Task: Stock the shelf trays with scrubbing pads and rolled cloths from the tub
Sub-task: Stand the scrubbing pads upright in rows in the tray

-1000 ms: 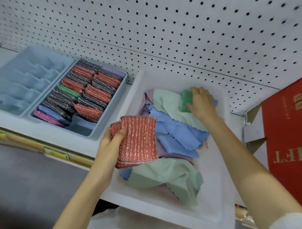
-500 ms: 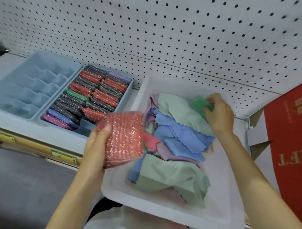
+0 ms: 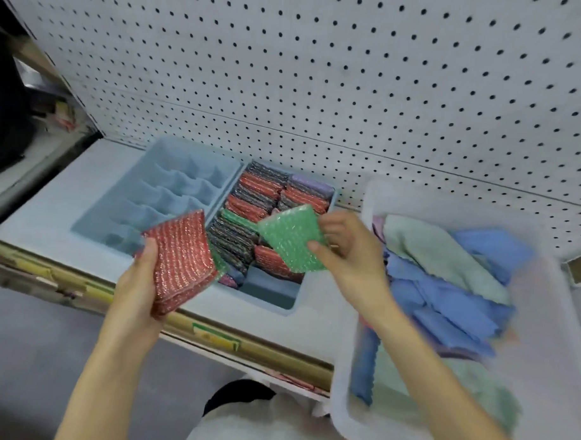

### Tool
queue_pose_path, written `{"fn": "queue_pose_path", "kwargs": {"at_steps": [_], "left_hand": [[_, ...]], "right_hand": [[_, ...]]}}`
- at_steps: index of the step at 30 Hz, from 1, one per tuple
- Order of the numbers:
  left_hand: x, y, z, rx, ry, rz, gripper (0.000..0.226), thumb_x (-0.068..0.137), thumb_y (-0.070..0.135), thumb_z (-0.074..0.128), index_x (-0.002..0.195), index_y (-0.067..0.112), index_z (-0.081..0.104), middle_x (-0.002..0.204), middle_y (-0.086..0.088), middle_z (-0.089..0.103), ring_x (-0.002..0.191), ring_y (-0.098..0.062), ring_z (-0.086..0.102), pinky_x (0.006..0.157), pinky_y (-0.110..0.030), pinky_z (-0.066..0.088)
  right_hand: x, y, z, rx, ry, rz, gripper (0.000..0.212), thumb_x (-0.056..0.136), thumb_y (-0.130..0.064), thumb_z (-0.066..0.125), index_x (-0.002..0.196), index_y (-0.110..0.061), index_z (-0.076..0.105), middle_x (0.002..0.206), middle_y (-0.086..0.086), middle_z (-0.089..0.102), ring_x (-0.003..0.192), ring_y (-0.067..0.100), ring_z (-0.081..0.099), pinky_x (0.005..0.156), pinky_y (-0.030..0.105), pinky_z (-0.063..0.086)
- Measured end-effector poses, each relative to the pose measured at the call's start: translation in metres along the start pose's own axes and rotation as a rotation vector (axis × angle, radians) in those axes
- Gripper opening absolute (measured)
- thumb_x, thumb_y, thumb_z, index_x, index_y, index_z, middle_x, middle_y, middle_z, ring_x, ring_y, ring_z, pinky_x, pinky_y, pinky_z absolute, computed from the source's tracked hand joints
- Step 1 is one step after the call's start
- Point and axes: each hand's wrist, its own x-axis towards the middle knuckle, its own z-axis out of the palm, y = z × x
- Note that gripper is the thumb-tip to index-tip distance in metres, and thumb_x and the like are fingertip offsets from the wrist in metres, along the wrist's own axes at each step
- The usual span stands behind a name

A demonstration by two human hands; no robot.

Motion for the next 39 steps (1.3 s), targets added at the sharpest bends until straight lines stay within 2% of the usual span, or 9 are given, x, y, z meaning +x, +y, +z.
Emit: {"fn": "queue_pose_path", "kwargs": {"at_steps": [4,7,13,18,22,27,31,34,39], "left_hand": [[0.036,0.022,-0.016,0.022,-0.014,0.016,0.029,0.094,0.039,0.053,0.110,0.017,0.060,0.098,-0.001,0.072,0.075,-0.008,0.071,0.061,-0.024,0.057],[0.060,0.026,-0.022,0.029,-0.060,0.008,0.029,0.094,0.038,0.053,0.114,0.018,0.057,0.099,0.000,0.071,0.079,-0.011,0.070,0.068,-0.031,0.053],[0.090,0.013,-0.003,0.083,-0.303,-0.100,0.033,0.092,0.041,0.052,0.119,0.024,0.058,0.109,0.001,0.071,0.096,-0.019,0.069,0.075,-0.035,0.054],[0.104,0.004,0.008,0.170,-0.391,-0.103,0.021,0.094,0.038,0.052,0.110,0.026,0.055,0.111,0.000,0.068,0.096,-0.017,0.066,0.080,-0.035,0.053],[0.109,0.000,-0.001,0.218,-0.432,-0.118,0.028,0.092,0.043,0.053,0.116,0.029,0.052,0.111,0.003,0.067,0.096,-0.016,0.065,0.078,-0.035,0.052],[0.110,0.003,-0.005,0.265,-0.467,-0.104,0.033,0.090,0.046,0.054,0.118,0.030,0.051,0.112,0.004,0.066,0.099,-0.017,0.064,0.081,-0.035,0.052],[0.104,0.006,-0.001,0.325,-0.502,-0.061,0.039,0.088,0.047,0.055,0.123,0.031,0.046,0.110,0.006,0.063,0.095,-0.014,0.064,0.070,-0.028,0.051],[0.091,0.003,0.003,0.375,-0.560,-0.013,0.045,0.088,0.044,0.055,0.128,0.028,0.045,0.109,0.008,0.062,0.091,-0.009,0.064,0.063,-0.020,0.050],[0.078,0.000,0.002,0.373,-0.602,0.026,0.042,0.087,0.047,0.050,0.124,0.029,0.044,0.109,0.011,0.061,0.094,-0.006,0.063,0.067,-0.020,0.053]], "right_hand": [[0.008,0.025,0.038,-0.374,-0.128,0.010,0.024,0.084,-0.012,0.070,0.099,-0.029,0.061,0.099,-0.024,0.060,0.095,0.005,0.063,0.091,0.023,0.048],[0.003,0.039,0.053,-0.688,-0.126,-0.098,0.025,0.084,-0.008,0.069,0.104,-0.022,0.064,0.104,-0.012,0.067,0.089,0.014,0.066,0.077,0.029,0.053],[-0.001,0.055,0.083,-1.122,0.055,-0.348,0.040,0.057,0.011,0.076,0.087,-0.015,0.069,0.075,-0.002,0.067,0.068,0.020,0.059,0.054,0.027,0.047],[0.005,0.080,0.103,-1.252,0.076,-0.241,0.043,0.046,0.012,0.078,0.079,-0.014,0.067,0.079,0.001,0.061,0.066,0.019,0.055,0.051,0.027,0.044],[-0.004,0.086,0.113,-1.273,0.127,-0.195,0.038,0.051,0.005,0.083,0.084,-0.011,0.072,0.086,0.005,0.060,0.077,0.024,0.056,0.062,0.030,0.045],[-0.012,0.078,0.112,-1.090,0.071,-0.110,0.040,0.070,0.006,0.075,0.107,-0.008,0.070,0.089,0.005,0.057,0.072,0.023,0.059,0.055,0.028,0.049],[-0.012,0.035,0.116,-0.396,0.396,0.177,0.017,0.091,-0.014,0.060,0.103,-0.020,0.070,0.095,-0.004,0.061,0.077,0.004,0.059,0.071,0.016,0.046],[-0.013,-0.002,0.143,0.177,0.326,0.365,0.018,0.087,-0.022,0.066,0.105,-0.023,0.063,0.096,0.003,0.067,0.085,0.014,0.066,0.073,0.027,0.056],[-0.015,-0.005,0.167,0.181,0.464,0.340,0.043,0.074,-0.009,0.078,0.110,-0.020,0.057,0.090,0.007,0.069,0.082,0.017,0.067,0.068,0.025,0.055]]}}
